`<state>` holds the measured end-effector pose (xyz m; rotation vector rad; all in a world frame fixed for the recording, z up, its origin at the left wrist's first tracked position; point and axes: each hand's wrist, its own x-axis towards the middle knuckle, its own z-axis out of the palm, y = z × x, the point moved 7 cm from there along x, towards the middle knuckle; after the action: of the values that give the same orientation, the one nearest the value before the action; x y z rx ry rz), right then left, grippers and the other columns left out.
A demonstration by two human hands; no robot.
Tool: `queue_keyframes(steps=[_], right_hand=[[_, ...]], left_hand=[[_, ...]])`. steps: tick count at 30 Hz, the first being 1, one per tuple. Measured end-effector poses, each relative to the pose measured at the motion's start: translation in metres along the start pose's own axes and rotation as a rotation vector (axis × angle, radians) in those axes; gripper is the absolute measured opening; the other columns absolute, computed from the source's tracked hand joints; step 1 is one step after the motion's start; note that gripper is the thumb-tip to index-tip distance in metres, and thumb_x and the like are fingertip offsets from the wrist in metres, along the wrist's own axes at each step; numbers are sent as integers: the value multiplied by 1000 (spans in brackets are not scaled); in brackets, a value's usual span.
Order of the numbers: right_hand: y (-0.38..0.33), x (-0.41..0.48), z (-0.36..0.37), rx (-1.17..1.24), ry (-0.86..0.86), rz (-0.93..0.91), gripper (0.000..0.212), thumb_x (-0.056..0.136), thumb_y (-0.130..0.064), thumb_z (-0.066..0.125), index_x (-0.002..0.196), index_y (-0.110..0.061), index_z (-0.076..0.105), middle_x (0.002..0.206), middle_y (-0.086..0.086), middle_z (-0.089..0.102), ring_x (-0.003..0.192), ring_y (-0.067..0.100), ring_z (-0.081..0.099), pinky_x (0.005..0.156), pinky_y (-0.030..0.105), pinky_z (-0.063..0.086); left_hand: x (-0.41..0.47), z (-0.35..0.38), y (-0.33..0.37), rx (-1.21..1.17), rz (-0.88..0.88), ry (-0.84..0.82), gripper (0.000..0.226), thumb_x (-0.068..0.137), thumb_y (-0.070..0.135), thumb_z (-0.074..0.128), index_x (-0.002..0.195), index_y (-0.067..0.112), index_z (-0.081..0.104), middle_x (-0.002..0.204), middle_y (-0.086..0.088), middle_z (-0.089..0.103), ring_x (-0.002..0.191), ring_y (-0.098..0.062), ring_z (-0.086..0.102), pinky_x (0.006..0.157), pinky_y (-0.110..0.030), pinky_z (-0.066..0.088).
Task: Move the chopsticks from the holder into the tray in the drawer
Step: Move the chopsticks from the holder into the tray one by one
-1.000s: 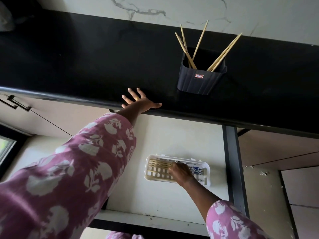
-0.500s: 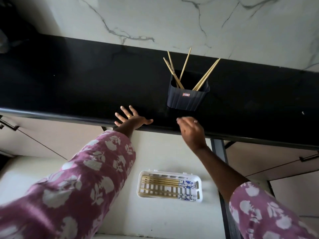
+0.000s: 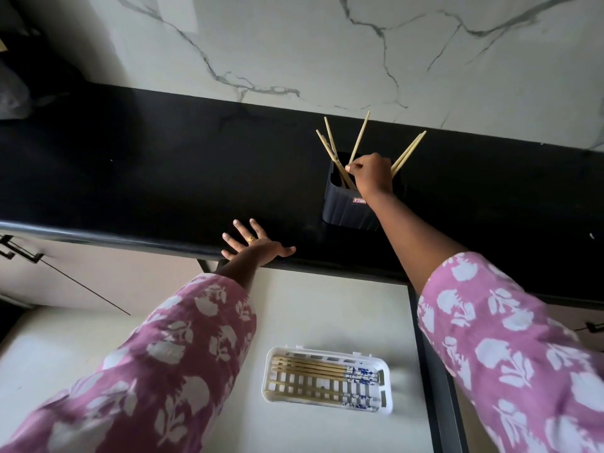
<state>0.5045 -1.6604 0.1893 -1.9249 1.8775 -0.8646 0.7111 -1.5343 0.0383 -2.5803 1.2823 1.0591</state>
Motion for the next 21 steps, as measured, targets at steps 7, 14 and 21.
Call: queue_keyframes(steps=[7, 14, 21], right_hand=[[-3, 16, 28, -101, -126, 19, 21, 91, -5, 51, 100, 1, 70, 108, 23, 66, 104, 37, 61, 88, 33, 49], [7, 18, 27, -10, -79, 132, 24, 88, 1, 47, 89, 3, 72, 106, 18, 66, 94, 29, 64, 80, 27, 50], [5, 19, 19, 17, -57, 90, 12, 85, -1, 60, 91, 2, 70, 98, 18, 70, 96, 28, 65, 83, 30, 50]], left_hand=[[-3, -1, 2, -16, 7, -9, 120, 71, 73, 57, 147, 24, -21, 151, -8, -34, 138, -44, -25, 111, -60, -4], [-1, 0, 2, -28, -2, -6, 120, 70, 73, 58, 146, 25, -21, 151, -7, -35, 138, -44, -26, 111, -59, -5], [5, 2, 2, -23, -11, 2, 121, 70, 73, 59, 146, 26, -23, 150, -7, -37, 137, -44, -27, 111, -60, -5]])
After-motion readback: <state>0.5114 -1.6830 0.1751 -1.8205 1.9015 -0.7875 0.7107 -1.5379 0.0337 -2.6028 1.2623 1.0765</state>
